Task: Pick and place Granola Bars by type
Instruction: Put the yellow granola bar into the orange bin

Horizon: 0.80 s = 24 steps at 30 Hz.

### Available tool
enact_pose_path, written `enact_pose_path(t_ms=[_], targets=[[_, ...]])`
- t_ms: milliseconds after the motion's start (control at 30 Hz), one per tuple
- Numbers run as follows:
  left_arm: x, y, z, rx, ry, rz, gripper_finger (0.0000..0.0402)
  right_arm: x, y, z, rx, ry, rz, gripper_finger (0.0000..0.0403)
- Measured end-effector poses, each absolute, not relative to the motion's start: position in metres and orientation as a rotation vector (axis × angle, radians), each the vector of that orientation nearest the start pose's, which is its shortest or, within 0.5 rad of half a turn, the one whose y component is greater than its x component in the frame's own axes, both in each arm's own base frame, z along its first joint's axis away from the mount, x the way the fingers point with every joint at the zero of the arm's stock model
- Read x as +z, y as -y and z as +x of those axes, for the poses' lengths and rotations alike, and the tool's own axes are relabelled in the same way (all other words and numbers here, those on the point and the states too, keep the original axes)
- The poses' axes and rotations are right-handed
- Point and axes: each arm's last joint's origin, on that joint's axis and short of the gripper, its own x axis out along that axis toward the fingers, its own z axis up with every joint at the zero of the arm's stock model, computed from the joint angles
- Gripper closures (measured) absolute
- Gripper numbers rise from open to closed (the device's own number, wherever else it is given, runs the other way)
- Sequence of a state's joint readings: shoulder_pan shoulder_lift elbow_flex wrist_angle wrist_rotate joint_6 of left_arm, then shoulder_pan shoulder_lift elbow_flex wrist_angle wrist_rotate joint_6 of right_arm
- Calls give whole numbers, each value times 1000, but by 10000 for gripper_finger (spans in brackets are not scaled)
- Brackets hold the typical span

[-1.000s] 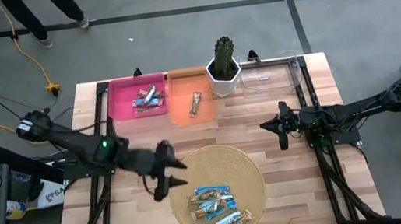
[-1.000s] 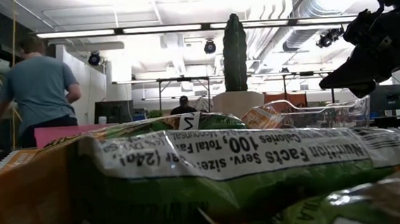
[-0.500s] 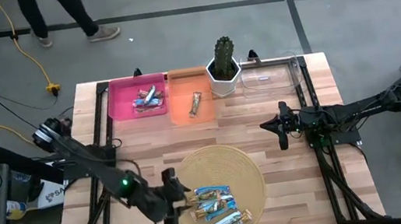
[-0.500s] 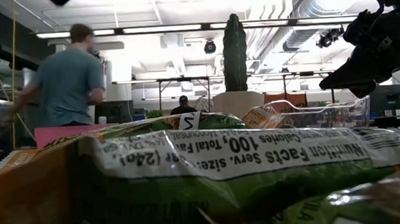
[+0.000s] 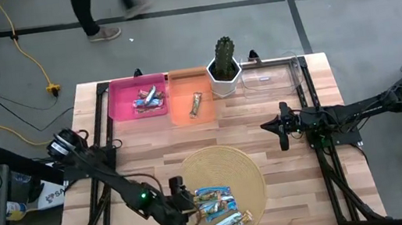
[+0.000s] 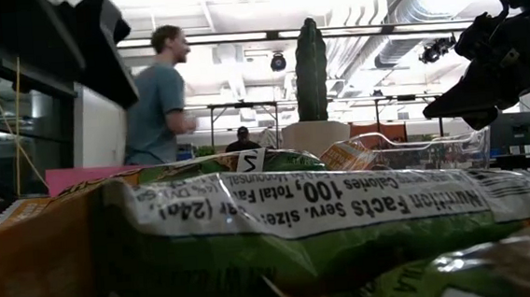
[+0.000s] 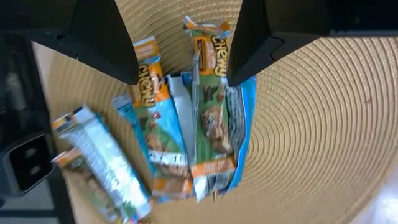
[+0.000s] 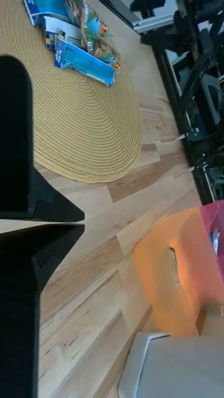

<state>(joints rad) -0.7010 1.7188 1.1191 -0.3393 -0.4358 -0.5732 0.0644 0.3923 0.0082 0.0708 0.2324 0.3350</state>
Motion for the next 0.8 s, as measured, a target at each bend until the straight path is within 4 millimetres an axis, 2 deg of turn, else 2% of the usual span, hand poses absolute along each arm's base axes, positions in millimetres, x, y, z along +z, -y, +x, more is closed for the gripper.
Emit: enact_pose_path(t_ms=[533, 800], targets=[[171, 222, 282, 1, -887, 34, 156, 139, -1, 117, -216, -279, 284, 402], [155, 221, 284, 73, -892, 99, 157, 139, -1, 117, -217, -279, 285, 402]])
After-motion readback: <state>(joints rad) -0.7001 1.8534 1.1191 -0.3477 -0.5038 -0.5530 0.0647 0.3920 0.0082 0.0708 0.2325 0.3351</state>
